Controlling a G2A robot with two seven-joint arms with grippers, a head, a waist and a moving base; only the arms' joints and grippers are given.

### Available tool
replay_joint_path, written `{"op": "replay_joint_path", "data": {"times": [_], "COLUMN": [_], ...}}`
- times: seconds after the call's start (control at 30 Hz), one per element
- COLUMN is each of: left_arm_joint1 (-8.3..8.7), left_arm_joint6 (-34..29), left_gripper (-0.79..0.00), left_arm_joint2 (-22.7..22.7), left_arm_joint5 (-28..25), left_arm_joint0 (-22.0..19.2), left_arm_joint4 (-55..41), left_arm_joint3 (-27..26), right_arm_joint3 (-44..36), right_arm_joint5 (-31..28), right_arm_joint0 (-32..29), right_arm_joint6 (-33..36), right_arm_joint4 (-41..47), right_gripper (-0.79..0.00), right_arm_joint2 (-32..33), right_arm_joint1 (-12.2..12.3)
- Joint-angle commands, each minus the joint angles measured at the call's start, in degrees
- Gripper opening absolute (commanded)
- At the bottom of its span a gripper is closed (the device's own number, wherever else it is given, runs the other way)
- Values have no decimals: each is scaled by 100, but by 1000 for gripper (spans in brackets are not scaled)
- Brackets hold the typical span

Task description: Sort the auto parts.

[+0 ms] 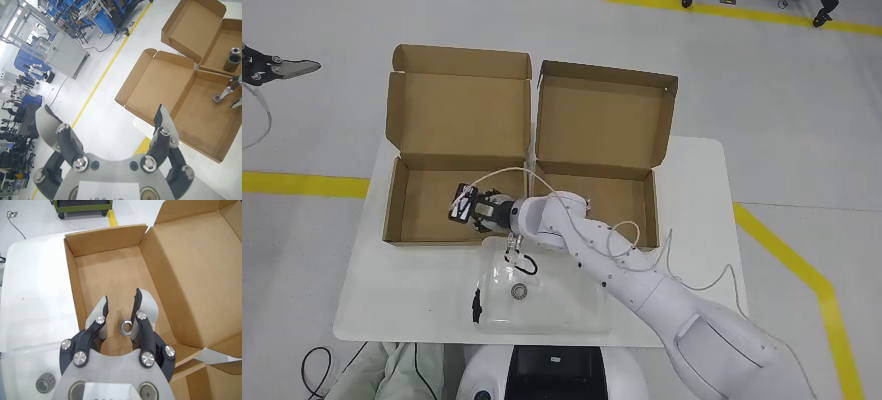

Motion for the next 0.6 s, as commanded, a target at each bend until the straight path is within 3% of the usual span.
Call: {"op": "replay_joint_path", "data": {"times": [0.0, 0.33, 0.57], "left_arm_joint1": [0, 0, 0], "left_arm_joint6": [0, 0, 0], "left_gripper": [0, 0, 0], "left_arm_joint2": [0, 0, 0], "left_arm_joint5": [0, 0, 0], "left_arm_joint0": [0, 0, 0], "left_arm_joint4": [0, 0, 0], "left_arm_joint3": [0, 0, 0], "right_arm_joint3": [-631, -3067, -4025], "right_arm_joint5": [-87, -1258, -1901], "right_arm_joint0": [-310, -1899, -2841], "right_arm_joint6": [235, 752, 783], "right_arm_joint4": [-163, -842, -1318], "right_gripper": [-529, -514, -505], "right_arm_joint2": [173, 1326, 1767], "right_arm_joint1": [159, 899, 1223]}}
